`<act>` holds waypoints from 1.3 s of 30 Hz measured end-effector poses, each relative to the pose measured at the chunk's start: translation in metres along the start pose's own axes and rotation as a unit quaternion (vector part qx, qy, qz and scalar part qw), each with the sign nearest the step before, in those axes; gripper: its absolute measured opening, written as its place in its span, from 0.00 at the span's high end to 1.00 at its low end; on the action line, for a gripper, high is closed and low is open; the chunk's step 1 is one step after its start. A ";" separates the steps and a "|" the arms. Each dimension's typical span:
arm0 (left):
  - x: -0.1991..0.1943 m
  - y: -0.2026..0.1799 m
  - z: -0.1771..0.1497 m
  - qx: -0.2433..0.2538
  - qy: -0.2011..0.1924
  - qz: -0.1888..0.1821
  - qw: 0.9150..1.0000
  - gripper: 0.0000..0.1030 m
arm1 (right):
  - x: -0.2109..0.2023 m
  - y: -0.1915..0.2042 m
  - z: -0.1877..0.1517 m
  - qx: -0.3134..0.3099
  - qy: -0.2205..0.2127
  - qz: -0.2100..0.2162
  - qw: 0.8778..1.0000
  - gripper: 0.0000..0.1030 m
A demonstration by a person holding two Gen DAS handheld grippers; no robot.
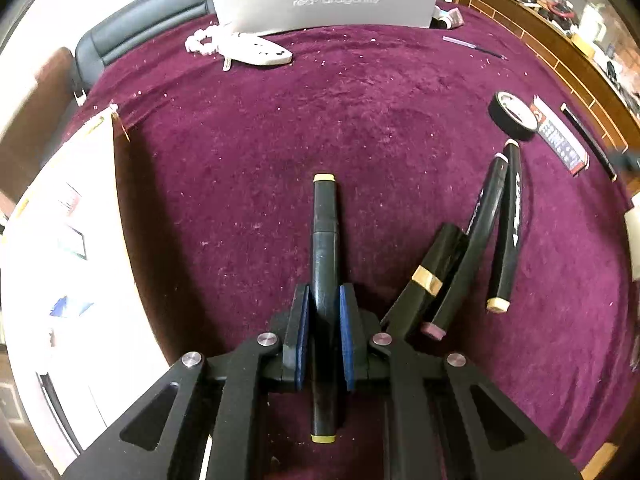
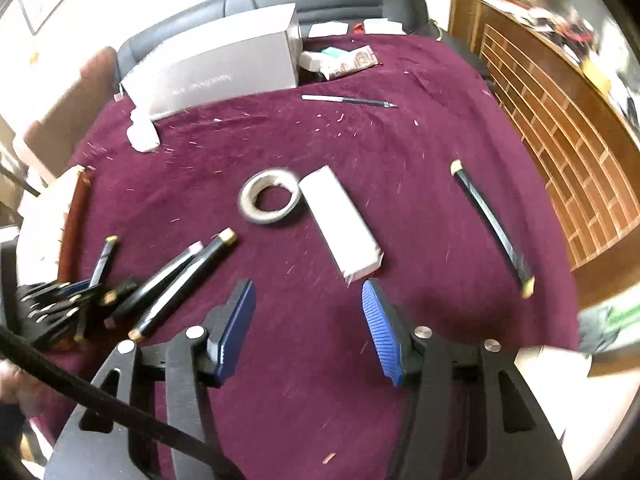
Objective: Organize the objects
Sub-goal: 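Grasp a gold-capped black marker with the left gripper while the right grasps the red-and-white box, then carry the marker and red-and-white box over the tray with both grippers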
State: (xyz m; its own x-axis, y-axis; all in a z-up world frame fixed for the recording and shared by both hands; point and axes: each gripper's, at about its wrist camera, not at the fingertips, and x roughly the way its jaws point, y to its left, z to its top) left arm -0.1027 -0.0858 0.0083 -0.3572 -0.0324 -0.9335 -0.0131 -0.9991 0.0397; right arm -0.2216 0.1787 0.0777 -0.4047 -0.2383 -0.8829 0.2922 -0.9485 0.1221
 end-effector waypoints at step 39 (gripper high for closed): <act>-0.072 0.049 -0.039 -0.107 -0.065 -0.116 0.985 0.89 | -0.005 0.136 -0.058 -0.027 0.023 0.141 0.989 0.76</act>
State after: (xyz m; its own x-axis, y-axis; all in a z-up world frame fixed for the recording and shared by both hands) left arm -0.0412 -0.1332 0.0638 -0.4842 0.1879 -0.8546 0.0833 -0.9623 -0.2588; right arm -0.1290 0.0627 0.0728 -0.2608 -0.4803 -0.8374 0.4332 -0.8334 0.3431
